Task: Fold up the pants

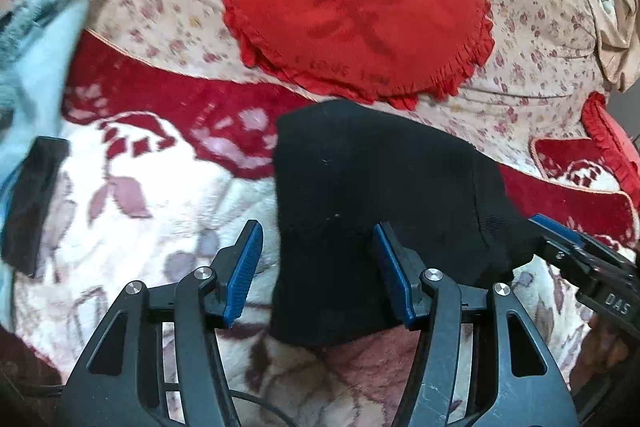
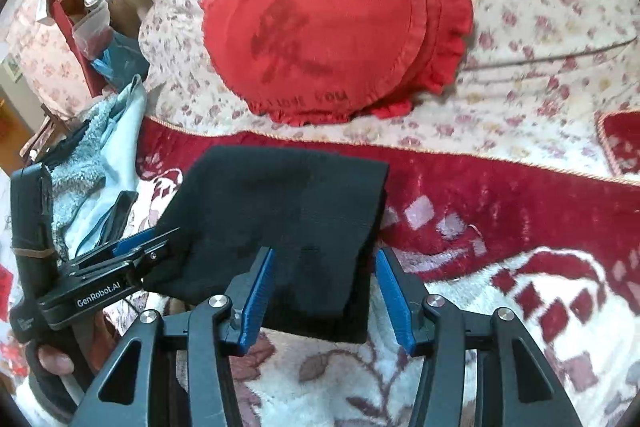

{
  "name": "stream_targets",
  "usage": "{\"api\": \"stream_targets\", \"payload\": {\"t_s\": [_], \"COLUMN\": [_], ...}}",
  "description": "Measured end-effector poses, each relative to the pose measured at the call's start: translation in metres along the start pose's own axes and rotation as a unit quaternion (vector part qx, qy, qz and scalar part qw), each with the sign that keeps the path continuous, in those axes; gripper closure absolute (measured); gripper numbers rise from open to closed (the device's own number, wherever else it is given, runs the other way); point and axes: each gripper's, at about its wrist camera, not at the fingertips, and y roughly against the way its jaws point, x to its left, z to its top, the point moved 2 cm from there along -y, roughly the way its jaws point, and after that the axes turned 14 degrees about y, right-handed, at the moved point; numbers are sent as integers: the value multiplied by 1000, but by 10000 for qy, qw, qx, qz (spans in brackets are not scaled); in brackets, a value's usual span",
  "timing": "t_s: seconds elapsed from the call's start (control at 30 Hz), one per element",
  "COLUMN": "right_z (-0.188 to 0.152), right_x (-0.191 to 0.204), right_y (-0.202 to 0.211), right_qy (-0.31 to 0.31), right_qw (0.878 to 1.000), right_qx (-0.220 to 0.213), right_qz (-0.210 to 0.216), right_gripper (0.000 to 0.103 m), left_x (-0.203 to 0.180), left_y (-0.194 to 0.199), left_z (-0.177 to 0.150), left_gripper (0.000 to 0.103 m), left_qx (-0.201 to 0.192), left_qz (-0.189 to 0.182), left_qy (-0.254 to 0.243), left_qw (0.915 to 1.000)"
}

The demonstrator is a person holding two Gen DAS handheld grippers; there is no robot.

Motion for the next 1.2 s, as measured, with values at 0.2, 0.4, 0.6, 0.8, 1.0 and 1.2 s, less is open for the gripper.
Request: {"api": "stream_targets", "payload": {"t_s": [0.2, 0.4, 0.6, 0.8, 1.0, 1.2], "right_z": [4, 6, 4, 2, 0, -2], "right_x": [24, 42, 50, 56, 63, 67], "right_y": [13, 21, 33, 46, 56, 64], "right_qy": [139, 203, 267, 282, 317, 296], "right_qw": [9993, 9986, 9980, 9978, 9975, 9974], "right_qx": [-247, -373, -408, -487, -542, -593], "right_qz": [-229, -312, -391, -339, -310, -270], "right_gripper": [53, 53, 53, 53, 53, 53], "left_x": [1, -3, -3, -8, -10, -12], "left_y": [25, 47, 68, 84, 99, 110], "left_z": [-9, -19, -24, -29, -34, -39], "left_gripper": [46, 46, 46, 46, 46, 46], "left_qx": [-371, -550, -742, -865, -1018, -1129], "left_qz": [228, 509, 473, 485, 502, 600], "left_qy": [-54, -240, -152, -213, -261, -330], "left_qw": [9990, 9969, 9960, 9948, 9932, 9912]}}
